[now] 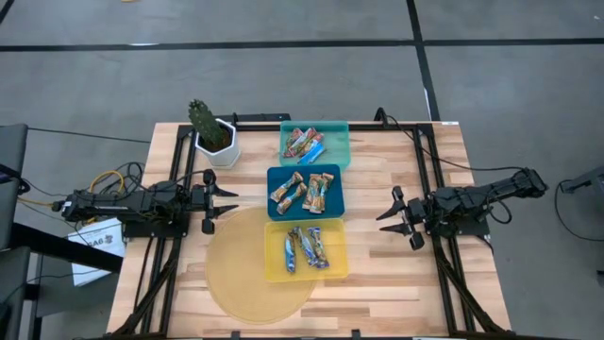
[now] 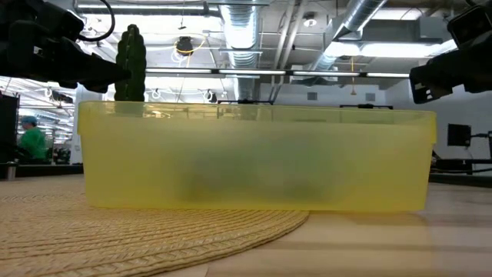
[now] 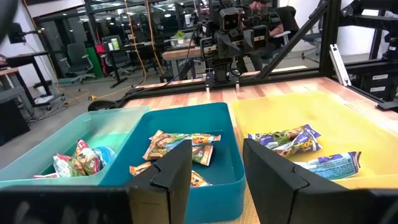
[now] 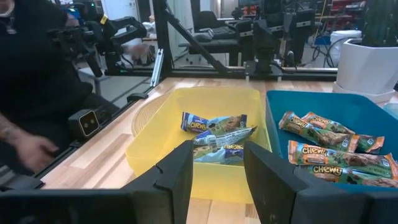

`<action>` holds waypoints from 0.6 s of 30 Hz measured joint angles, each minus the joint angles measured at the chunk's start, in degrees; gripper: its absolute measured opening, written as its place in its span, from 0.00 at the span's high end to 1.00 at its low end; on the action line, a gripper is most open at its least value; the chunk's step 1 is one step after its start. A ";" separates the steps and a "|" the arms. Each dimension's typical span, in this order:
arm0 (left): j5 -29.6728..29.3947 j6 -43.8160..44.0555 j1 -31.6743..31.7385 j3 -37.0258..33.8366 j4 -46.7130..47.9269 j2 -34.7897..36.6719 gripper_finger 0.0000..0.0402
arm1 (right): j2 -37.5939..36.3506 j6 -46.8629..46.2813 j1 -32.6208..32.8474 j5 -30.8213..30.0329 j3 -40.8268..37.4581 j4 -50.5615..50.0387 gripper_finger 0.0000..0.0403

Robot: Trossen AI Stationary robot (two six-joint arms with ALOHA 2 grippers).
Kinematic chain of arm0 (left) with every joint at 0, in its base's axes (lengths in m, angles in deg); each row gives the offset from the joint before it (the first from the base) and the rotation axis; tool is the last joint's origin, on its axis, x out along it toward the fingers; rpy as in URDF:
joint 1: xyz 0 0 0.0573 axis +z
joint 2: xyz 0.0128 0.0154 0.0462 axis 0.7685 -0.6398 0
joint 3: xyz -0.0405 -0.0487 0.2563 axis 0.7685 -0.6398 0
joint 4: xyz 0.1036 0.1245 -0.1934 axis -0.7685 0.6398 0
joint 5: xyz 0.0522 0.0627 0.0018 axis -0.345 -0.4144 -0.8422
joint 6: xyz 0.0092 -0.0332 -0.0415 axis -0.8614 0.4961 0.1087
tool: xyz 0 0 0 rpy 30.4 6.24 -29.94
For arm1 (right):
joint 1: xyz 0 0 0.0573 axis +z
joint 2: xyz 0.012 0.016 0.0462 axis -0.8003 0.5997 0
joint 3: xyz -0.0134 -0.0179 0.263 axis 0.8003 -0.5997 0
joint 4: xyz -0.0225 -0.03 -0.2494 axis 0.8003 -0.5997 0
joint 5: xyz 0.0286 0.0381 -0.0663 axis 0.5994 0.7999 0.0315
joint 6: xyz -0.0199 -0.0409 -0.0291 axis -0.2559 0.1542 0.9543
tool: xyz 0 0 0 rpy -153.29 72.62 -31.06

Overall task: Pick and place Granola Bars by type
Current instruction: Return to Home Position

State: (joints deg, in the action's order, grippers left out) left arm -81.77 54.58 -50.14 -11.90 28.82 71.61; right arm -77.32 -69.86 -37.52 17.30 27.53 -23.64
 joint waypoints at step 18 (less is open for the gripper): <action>0.00 0.36 -0.01 -0.01 0.00 0.02 0.66 | 0.00 0.00 0.00 0.00 0.00 -0.01 0.66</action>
State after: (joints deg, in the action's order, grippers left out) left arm -81.77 54.94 -50.14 -11.92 28.82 71.63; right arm -77.32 -69.86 -37.52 17.30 27.53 -23.65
